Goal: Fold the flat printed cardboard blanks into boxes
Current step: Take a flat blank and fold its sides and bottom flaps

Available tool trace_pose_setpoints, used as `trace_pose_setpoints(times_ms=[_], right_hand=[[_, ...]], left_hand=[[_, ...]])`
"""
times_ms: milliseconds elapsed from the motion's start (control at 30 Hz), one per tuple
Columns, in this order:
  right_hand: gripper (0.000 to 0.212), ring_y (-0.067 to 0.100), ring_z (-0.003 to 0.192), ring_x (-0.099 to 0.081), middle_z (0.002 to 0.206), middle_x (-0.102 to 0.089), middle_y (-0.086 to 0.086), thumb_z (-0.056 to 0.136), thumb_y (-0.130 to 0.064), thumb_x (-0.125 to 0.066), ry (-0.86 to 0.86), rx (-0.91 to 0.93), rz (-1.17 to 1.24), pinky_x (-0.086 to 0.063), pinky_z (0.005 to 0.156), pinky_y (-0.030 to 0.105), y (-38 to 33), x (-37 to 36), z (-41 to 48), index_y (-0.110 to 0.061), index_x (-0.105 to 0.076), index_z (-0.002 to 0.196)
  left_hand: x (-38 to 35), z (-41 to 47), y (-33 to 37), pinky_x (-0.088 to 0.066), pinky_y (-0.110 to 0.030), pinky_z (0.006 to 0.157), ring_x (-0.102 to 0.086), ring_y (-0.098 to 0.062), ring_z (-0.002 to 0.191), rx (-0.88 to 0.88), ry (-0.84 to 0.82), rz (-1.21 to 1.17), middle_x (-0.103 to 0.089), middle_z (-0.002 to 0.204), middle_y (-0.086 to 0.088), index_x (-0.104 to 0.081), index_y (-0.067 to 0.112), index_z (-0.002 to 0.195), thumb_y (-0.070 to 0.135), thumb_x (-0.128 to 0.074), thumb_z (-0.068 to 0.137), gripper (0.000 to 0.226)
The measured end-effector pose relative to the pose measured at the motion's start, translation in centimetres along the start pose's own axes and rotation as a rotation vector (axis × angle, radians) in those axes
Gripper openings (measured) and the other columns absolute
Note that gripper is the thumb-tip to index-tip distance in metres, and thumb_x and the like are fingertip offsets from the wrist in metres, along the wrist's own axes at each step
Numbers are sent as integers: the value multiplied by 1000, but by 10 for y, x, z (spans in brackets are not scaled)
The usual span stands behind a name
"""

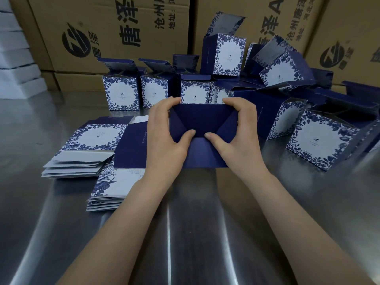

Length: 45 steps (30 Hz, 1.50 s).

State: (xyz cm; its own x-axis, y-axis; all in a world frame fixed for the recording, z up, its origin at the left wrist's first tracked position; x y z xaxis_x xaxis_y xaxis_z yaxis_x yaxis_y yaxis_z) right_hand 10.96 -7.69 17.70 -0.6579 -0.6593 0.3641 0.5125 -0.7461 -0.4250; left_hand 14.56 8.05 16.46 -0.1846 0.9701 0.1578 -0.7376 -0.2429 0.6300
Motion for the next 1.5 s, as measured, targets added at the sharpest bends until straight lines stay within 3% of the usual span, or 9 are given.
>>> trace_pose_setpoints(times_ms=[333,533,700,867,1100,1200,1267,1367,1500], right_hand=[[62,16,128,-39,133,-42,13,78,-8,-74,-52,-60,83,-29,111,19,2,2,1,-6,-46,134],[61,7,128,-37,137,-42,9,82,-17,-70,-60,-98,98,-27,108,12,0,3,0,-13,-46,137],[54,3,131,-36,141,-37,-3,73,-50,-69,-75,-195,83,-33,112,37,1,2,-1,-35,-54,123],[57,-8,114,-40,123,-40,-9,55,-64,-70,-34,-340,213,-32,90,1,6,-2,-1,-44,-45,101],[60,6,120,-37,115,-33,-14,48,-63,-71,65,-481,308,-35,96,13,17,-4,-3,-38,-39,94],[58,-2,107,-45,114,-37,-11,50,-63,-71,102,-548,408,-41,82,10,21,-2,-3,-36,-43,93],[57,1,102,-48,117,-41,-6,50,-62,-72,122,-600,495,-44,80,13,25,-1,-2,-35,-45,92],[59,16,102,-50,119,-46,7,52,-61,-74,145,-698,668,-44,91,37,30,0,-1,-30,-47,94],[73,18,109,-60,120,-61,5,66,-56,-72,147,-768,955,-49,97,41,35,1,3,-12,-55,122]], left_hand=[[-2,-2,-5,-46,-33,106,-37,12,128,62,-97,-77,-35,132,44,-35,41,142,14,-72,85,73],[-2,-3,-5,-44,-36,109,-37,12,132,74,-99,-127,-37,142,32,-35,39,144,21,-68,84,70],[-6,-8,4,-36,-46,115,-34,-10,143,-42,-136,-120,-39,154,3,-37,30,143,8,-60,87,64],[-11,-15,13,-30,-42,118,-30,-15,146,-81,-256,-82,-35,156,4,-28,28,148,-3,-51,81,77],[-19,-21,23,-25,-42,120,-23,-21,149,-140,-369,-118,-32,158,-3,-25,16,151,-7,-47,73,85],[-20,-21,24,-28,-35,119,-28,-15,147,-176,-373,-153,-34,156,-3,-26,14,151,0,-47,77,79],[-20,-20,22,-30,-38,118,-33,-14,144,-190,-331,-192,-36,154,-3,-28,14,150,7,-47,80,72],[-14,-16,18,-33,-34,114,-41,-14,139,-171,-125,-246,-42,149,-9,-31,15,144,8,-46,87,59],[1,-12,7,-34,-38,116,-42,-20,137,-27,233,-289,-43,145,-13,-32,13,140,-2,-43,90,54]])
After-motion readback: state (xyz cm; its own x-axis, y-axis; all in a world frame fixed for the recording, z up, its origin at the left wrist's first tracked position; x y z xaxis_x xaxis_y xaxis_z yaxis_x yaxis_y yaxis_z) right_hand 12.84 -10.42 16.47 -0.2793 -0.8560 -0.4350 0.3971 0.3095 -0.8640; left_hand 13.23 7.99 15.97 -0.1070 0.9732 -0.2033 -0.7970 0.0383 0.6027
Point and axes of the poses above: each hand's wrist, its own z-axis towards the middle knuckle, its own x-axis out of the back of the hand, y = z × x, the point moved 3 cm from there along z, towards the middle knuckle
